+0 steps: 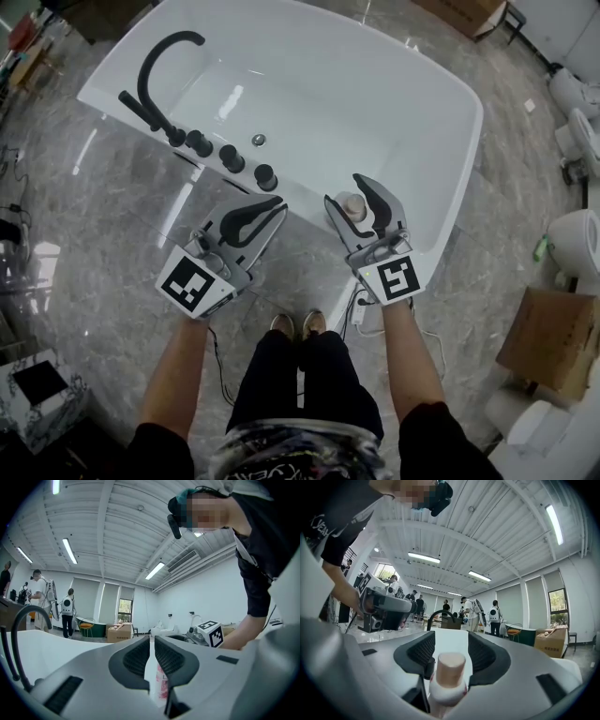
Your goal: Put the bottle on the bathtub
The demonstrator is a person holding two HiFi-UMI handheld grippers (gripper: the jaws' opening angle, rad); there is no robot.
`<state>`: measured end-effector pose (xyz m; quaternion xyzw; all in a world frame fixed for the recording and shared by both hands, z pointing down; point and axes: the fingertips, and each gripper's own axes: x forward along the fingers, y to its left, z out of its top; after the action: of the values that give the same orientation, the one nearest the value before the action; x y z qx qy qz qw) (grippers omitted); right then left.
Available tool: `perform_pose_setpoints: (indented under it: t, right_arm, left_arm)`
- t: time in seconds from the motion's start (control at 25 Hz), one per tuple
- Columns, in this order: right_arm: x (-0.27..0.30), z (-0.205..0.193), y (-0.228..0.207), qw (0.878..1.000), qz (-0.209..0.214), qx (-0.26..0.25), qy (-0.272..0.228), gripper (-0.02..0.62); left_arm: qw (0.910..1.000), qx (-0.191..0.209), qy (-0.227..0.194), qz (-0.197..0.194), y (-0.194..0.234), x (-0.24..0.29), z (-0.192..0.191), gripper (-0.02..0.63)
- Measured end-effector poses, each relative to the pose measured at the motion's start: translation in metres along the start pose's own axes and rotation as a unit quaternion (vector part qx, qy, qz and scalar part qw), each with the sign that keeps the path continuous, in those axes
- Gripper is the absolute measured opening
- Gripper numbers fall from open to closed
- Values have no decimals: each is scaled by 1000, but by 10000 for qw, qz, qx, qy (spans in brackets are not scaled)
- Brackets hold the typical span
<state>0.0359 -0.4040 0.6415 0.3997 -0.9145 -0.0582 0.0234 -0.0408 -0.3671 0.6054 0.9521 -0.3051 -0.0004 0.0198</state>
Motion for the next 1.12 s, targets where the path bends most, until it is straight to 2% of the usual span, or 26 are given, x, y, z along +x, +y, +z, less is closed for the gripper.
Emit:
perform_pose_setpoints:
  t: [0.44,0.72,1.12]
  right_arm:
    - [-32,149,20,9993,185,-295,-164,213]
    - [-53,236,33,9985,371,-370,-164,212]
    - [-81,326,61,9972,682,-285,-107,201]
  left_arm:
    - [9993,339,-134,-114,-29,-14,125,46]
    - [9991,377,21,-173,-50,-31,194,46]
    - [9980,486,194,-353,-87,-60,260,46]
